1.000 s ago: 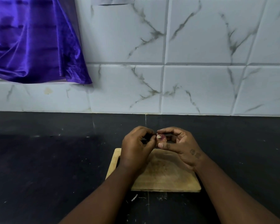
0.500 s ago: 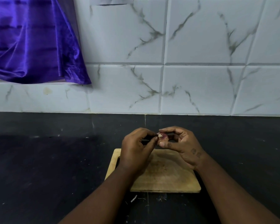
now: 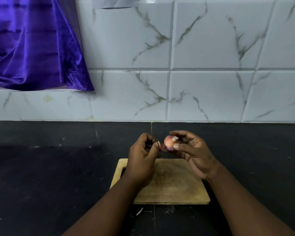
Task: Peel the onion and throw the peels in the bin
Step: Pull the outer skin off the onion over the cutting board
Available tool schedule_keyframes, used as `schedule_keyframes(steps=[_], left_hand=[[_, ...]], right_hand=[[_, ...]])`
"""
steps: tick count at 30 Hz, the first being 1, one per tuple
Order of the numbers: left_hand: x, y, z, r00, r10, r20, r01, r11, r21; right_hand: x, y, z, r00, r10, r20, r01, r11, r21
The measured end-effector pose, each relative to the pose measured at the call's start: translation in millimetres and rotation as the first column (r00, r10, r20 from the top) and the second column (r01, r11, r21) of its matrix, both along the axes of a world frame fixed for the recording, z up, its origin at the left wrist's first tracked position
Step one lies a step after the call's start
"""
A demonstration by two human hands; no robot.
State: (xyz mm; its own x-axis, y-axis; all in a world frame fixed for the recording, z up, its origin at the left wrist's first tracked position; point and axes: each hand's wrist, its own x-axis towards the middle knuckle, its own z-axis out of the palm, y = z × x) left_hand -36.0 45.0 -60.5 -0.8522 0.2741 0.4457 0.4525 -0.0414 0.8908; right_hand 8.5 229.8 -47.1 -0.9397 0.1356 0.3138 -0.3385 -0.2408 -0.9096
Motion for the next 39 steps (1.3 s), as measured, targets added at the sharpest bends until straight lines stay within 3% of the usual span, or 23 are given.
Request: schedule_keyframes(steps=[5, 12, 15, 19, 23, 33, 39], left_hand=[[-2.3, -2.6, -1.1, 1.000, 0.014, -0.026, -0.020, 0.975, -0.220], [-3.9, -7.1, -0.7, 0.985, -0.080, -0.154, -0.024, 0.818, -0.575], [-4.7, -7.3, -0.9, 0.970, -0.032, -0.241, -0.110, 0.827, -0.551], [-8.4, -6.9, -1.3, 0.942, 0.073, -0.328, -0.219, 0.875, -0.433], [-3.7, -7.1, 2.5, 0.951, 0.036, -0.308, -0.100, 0.975, -0.197], [-6.5, -4.0, -0.8, 0.931, 0.044, -0.363, -0.100, 0.986, -0.136], [-10.3, -1.6, -4.3, 0.961, 0.111, -0.252, -0.138, 0.986, -0.091]], right_hand=[[-1.8, 2.1, 1.0, 0.998, 0.060, 0.024, -0.057, 0.989, -0.133], [-2.1, 2.9, -0.4, 0.986, 0.097, 0.132, -0.082, 0.990, -0.115], [-1.1, 2.0, -1.4, 0.984, 0.109, 0.142, -0.096, 0.991, -0.097], [0.4, 3.2, -3.5, 0.985, 0.083, 0.151, -0.090, 0.995, 0.041], [0.3, 1.8, -4.2, 0.990, 0.077, 0.122, -0.092, 0.989, 0.119], [0.0, -0.6, -4.1, 0.995, 0.057, 0.084, -0.074, 0.972, 0.225], [-0.4, -2.5, -4.3, 0.996, 0.077, 0.053, -0.085, 0.979, 0.184]])
